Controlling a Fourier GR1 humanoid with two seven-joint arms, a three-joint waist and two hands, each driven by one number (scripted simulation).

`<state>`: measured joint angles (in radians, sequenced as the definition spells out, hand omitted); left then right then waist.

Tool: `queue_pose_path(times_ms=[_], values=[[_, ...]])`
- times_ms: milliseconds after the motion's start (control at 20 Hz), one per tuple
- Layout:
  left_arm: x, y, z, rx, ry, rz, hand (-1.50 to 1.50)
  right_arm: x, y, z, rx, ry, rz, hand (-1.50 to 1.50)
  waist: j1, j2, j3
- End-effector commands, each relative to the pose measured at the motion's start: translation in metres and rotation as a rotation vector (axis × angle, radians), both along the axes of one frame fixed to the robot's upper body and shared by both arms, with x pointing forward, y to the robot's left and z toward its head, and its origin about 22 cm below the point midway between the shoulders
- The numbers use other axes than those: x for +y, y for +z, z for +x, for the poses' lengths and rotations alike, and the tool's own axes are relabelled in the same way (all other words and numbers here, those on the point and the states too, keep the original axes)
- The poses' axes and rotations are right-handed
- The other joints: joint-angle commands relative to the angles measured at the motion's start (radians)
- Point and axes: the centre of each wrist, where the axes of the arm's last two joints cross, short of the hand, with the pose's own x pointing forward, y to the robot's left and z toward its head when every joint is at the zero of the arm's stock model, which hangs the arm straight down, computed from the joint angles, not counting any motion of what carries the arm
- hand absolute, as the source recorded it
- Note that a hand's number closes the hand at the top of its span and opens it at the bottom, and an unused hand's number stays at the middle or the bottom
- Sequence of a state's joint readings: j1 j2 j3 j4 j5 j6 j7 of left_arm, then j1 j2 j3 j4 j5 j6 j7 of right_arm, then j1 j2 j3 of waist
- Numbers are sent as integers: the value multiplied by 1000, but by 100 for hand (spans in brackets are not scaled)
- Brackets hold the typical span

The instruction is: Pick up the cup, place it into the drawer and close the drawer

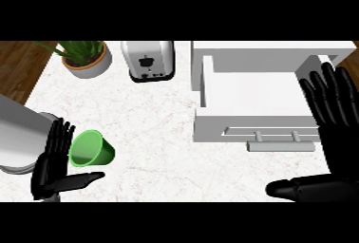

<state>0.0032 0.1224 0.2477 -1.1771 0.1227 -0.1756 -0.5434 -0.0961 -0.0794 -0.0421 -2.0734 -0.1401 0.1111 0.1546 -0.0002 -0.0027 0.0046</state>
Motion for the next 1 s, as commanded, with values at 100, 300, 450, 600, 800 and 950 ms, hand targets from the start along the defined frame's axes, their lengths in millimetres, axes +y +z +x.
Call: queue_pose_path(times_ms=[100, 300, 450, 600, 800, 950], values=[[4, -37, -11, 16, 18, -34, -150, -8, -6, 15, 10, 5, -3, -150, -1, 4, -5], [18, -31, 8, 36, 37, -3, -150, -12, 9, -1, 20, 12, -3, -150, -2, 3, -5], [4, -61, -10, 29, 9, -17, -150, -1, -10, -4, 1, 10, 6, -150, -3, 3, -5], [1, -60, 1, 55, -8, -12, -150, 4, 8, 8, 15, 35, -7, -150, -3, 4, -5], [-6, -52, 9, 45, -19, -15, -150, 0, 0, 5, -3, 9, 8, -150, -1, 3, -5], [18, -59, 15, 39, -34, -48, -150, 9, 4, 5, -10, 13, -6, -150, -5, 4, -5]])
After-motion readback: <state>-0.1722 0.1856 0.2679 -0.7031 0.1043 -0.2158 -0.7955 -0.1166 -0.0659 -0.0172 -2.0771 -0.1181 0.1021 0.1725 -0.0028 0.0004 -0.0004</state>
